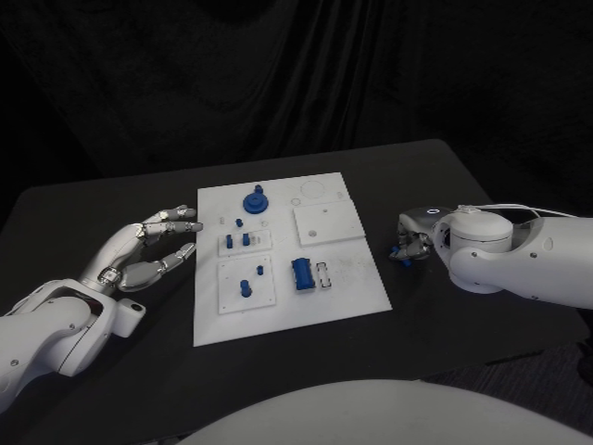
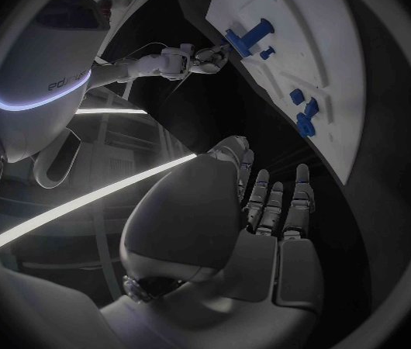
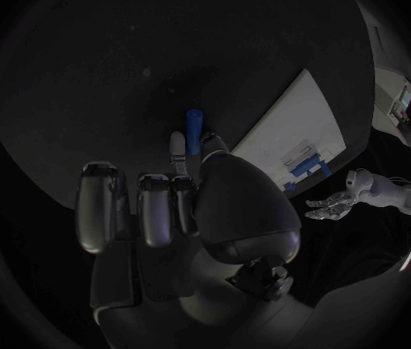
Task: Assemble the parts on the task board
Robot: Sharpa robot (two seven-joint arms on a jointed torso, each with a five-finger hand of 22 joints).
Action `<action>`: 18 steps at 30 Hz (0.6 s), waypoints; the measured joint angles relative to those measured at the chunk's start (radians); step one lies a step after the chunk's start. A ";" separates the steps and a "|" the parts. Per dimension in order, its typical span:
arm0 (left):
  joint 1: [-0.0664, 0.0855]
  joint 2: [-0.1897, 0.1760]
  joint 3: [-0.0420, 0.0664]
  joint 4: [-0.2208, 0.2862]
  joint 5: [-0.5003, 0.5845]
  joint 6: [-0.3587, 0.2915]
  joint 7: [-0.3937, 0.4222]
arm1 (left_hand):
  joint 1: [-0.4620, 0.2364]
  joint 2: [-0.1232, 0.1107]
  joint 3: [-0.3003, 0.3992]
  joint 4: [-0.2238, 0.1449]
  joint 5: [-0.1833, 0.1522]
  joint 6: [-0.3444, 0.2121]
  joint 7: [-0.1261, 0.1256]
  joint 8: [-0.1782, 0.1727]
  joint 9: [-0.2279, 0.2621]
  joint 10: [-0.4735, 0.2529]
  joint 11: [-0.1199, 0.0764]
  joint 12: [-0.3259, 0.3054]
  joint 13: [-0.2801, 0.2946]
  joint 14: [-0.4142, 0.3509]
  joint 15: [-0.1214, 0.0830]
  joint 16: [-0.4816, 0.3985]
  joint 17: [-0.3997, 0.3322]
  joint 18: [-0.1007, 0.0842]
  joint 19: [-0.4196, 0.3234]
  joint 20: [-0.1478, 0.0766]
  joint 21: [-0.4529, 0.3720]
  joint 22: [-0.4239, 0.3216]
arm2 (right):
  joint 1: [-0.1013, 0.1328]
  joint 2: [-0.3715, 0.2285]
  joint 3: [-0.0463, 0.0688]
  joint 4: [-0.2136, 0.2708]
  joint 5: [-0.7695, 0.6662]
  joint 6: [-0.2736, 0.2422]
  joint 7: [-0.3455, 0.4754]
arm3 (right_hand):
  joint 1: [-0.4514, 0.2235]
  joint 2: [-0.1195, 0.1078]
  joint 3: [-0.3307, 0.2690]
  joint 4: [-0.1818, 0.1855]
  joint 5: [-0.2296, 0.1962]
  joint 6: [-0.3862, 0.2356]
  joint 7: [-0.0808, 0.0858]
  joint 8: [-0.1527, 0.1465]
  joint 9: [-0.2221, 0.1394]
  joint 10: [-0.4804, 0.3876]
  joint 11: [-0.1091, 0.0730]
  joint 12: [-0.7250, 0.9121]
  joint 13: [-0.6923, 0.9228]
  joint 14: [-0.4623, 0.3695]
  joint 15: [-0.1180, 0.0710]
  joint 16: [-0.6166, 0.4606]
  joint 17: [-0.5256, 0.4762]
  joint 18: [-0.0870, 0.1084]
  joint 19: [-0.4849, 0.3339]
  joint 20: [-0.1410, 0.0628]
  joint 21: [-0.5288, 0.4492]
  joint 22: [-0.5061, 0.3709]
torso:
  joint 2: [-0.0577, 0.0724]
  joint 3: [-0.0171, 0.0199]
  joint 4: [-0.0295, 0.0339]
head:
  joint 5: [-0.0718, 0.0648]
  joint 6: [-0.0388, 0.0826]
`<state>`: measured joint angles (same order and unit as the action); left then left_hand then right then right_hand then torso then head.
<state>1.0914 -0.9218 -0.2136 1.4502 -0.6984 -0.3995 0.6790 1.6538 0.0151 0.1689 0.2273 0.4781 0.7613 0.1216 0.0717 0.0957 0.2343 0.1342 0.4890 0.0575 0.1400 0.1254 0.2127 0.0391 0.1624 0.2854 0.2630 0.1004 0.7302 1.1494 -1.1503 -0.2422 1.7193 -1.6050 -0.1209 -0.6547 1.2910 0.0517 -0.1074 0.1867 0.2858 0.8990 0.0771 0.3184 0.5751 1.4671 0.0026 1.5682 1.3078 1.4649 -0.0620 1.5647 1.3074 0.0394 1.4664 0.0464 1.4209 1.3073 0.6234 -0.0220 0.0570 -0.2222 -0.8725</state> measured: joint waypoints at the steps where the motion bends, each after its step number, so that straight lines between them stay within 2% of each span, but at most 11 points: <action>1: 0.000 0.000 0.000 0.000 0.000 0.001 0.000 | 0.002 0.002 0.000 0.000 0.000 0.000 0.000 0.000 0.000 0.000 0.000 0.003 0.000 0.000 0.000 0.000 0.000 0.000 0.003 0.000 0.000 0.000 | 0.000 0.000 0.000 0.000 0.000 0.001 0.000 | 0.000 0.000 -0.002 -0.004 0.000 -0.001 0.003 -0.012 0.002 0.001 0.005 0.000 0.000 0.001 0.004 0.000 0.000 0.000 0.000 0.005 -0.007 0.000 | 0.000 0.0001 0.0000 | 0.001 0.000; 5: 0.000 0.000 0.000 -0.001 0.000 0.004 0.000 | 0.003 0.003 0.000 0.000 0.005 0.000 0.000 0.000 0.000 0.004 0.004 0.006 0.001 0.007 0.007 0.008 0.000 0.000 0.007 0.003 0.004 -0.002 | 0.001 0.002 0.001 -0.001 0.002 0.007 0.001 | 0.000 0.000 -0.005 -0.021 0.000 -0.022 0.028 -0.026 0.010 -0.001 0.021 0.000 0.000 0.003 0.017 0.000 0.000 0.000 -0.003 0.015 -0.030 0.000 | 0.000 0.0001 -0.0007 | 0.003 0.000; 7: 0.000 0.001 0.000 -0.001 0.000 0.005 0.000 | 0.003 0.003 0.000 0.000 0.005 0.000 0.000 0.000 -0.001 0.004 0.004 0.006 0.001 0.007 0.007 0.008 0.001 0.000 0.007 0.003 0.004 -0.002 | 0.002 0.003 0.002 -0.002 0.003 0.009 0.002 | 0.000 0.000 -0.005 -0.027 0.000 -0.029 0.036 -0.028 0.010 -0.001 0.021 0.000 0.000 0.000 0.021 0.000 0.000 0.000 0.001 0.019 -0.031 0.000 | 0.000 0.0001 -0.0010 | 0.004 0.000; 11: 0.000 0.002 0.000 -0.002 0.000 0.008 0.000 | 0.003 0.003 0.003 -0.003 0.009 0.000 0.000 0.000 -0.001 0.009 0.009 0.010 0.001 0.014 0.007 0.015 0.002 0.000 0.014 0.004 0.008 -0.003 | 0.002 0.003 0.002 -0.004 0.007 0.011 0.008 | 0.011 0.011 0.003 -0.035 -0.001 -0.028 0.040 -0.032 0.010 0.000 0.028 0.000 0.000 0.003 0.024 0.000 0.000 0.000 -0.003 0.022 -0.031 0.000 | 0.000 0.0001 -0.0012 | 0.005 0.000; 12: 0.000 0.003 0.000 -0.002 0.000 0.009 0.000 | 0.003 0.003 0.003 -0.003 0.009 0.000 0.000 0.000 -0.001 0.011 0.011 0.014 0.002 0.017 0.009 0.015 0.002 0.000 0.016 0.006 0.008 -0.004 | 0.003 0.003 0.003 -0.004 0.009 0.011 0.009 | 0.015 0.021 0.008 -0.041 -0.001 -0.018 0.039 -0.048 0.010 0.000 0.028 0.000 0.000 0.003 0.024 0.000 0.000 0.000 -0.003 0.022 -0.031 0.000 | 0.000 0.0002 -0.0011 | 0.006 0.000; 13: 0.000 0.003 0.000 -0.003 0.000 0.009 0.000 | 0.003 0.003 0.003 -0.003 0.013 0.000 0.000 0.000 -0.002 0.012 0.012 0.014 0.002 0.018 0.010 0.019 0.002 0.000 0.019 0.009 0.008 -0.004 | 0.003 0.003 0.003 -0.004 0.011 0.011 0.011 | 0.030 0.036 0.035 -0.055 0.001 -0.005 0.033 -0.072 0.010 0.000 0.028 0.000 0.002 0.003 0.024 0.000 0.000 0.000 -0.003 0.022 -0.031 0.001 | 0.000 0.0002 -0.0011 | 0.006 0.000; 14: 0.000 0.003 0.000 -0.003 0.000 0.010 0.000 | 0.003 0.003 0.003 -0.003 0.013 0.000 0.000 0.000 -0.002 0.014 0.014 0.016 0.002 0.019 0.012 0.019 0.002 0.000 0.019 0.009 0.008 -0.004 | 0.003 0.003 0.003 -0.004 0.014 0.010 0.013 | 0.046 0.036 0.092 -0.066 0.009 0.010 0.031 -0.095 0.010 -0.001 0.028 0.002 0.004 0.003 0.024 0.000 0.000 0.000 -0.003 0.022 -0.031 0.001 | 0.000 0.0002 -0.0010 | 0.007 0.000; 15: 0.000 0.003 0.000 -0.003 0.000 0.011 0.000 | 0.003 0.003 0.003 -0.003 0.013 0.000 0.000 0.000 -0.002 0.017 0.017 0.021 0.002 0.021 0.014 0.019 0.003 0.000 0.021 0.007 0.008 -0.005 | 0.004 0.003 0.003 -0.004 0.016 0.009 0.016 | 0.058 0.012 0.179 -0.064 0.012 0.027 0.030 -0.133 0.036 -0.002 0.025 0.001 0.001 0.003 0.024 0.000 0.000 0.000 -0.002 0.021 -0.031 0.001 | 0.000 0.0002 -0.0010 | 0.008 0.000; 16: 0.000 0.003 0.000 -0.003 0.000 0.011 0.000 | 0.003 0.003 0.003 -0.003 0.013 0.000 0.000 0.000 -0.002 0.018 0.018 0.021 0.002 0.021 0.014 0.023 0.003 0.000 0.023 0.005 0.012 -0.005 | 0.004 0.003 0.003 -0.004 0.019 0.008 0.018 | 0.049 -0.019 0.268 -0.055 0.013 0.044 0.031 -0.166 0.090 -0.002 0.018 0.001 -0.001 0.004 0.025 0.000 0.000 0.000 -0.001 0.020 -0.031 0.001 | 0.000 0.0002 -0.0009 | 0.009 0.000; 17: 0.000 0.003 0.000 -0.004 0.000 0.011 0.000 | 0.003 0.003 0.003 -0.003 0.013 0.000 0.000 0.000 -0.002 0.018 0.018 0.021 0.002 0.021 0.014 0.023 0.003 0.000 0.023 0.005 0.012 -0.005 | 0.004 0.002 0.003 -0.003 0.023 0.007 0.021 | 0.025 -0.063 0.377 -0.046 0.013 0.061 0.031 -0.182 0.090 -0.002 0.018 0.001 0.000 0.005 0.026 0.000 0.000 0.000 -0.001 0.020 -0.029 0.001 | 0.000 0.0002 -0.0008 | 0.010 0.000; 18: 0.000 0.003 0.000 -0.004 0.000 0.012 0.000 | 0.003 0.003 0.003 -0.003 0.013 0.000 0.000 0.000 -0.002 0.018 0.018 0.023 0.003 0.023 0.015 0.023 0.003 0.000 0.023 0.005 0.012 -0.005 | 0.004 0.001 0.003 -0.003 0.027 0.004 0.023 | 0.006 -0.092 0.452 -0.040 0.013 0.073 0.029 -0.190 0.090 -0.002 0.019 0.001 0.000 0.005 0.027 0.000 0.000 0.000 -0.001 0.020 -0.024 0.001 | 0.000 0.0002 -0.0008 | 0.011 0.000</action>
<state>1.0910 -0.9187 -0.2136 1.4464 -0.6983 -0.3880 0.6791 1.6564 0.0177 0.1717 0.2245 0.4912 0.7612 0.1216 0.0716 0.0933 0.2523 0.1521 0.5125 0.0601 0.1629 0.1408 0.2359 0.0422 0.1623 0.3082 0.2683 0.1124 0.7248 1.1530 -1.1496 -0.2390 1.7166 -1.5776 -0.1172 -0.6315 1.2968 -0.0408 0.3445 0.1467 0.2986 0.9723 0.1065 0.1281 0.6651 1.4651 0.0211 1.5693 1.3079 1.4704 -0.0352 1.5647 1.3074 0.0393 1.4655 0.0666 1.3969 1.3081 0.6235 -0.0218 0.0563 -0.2113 -0.8725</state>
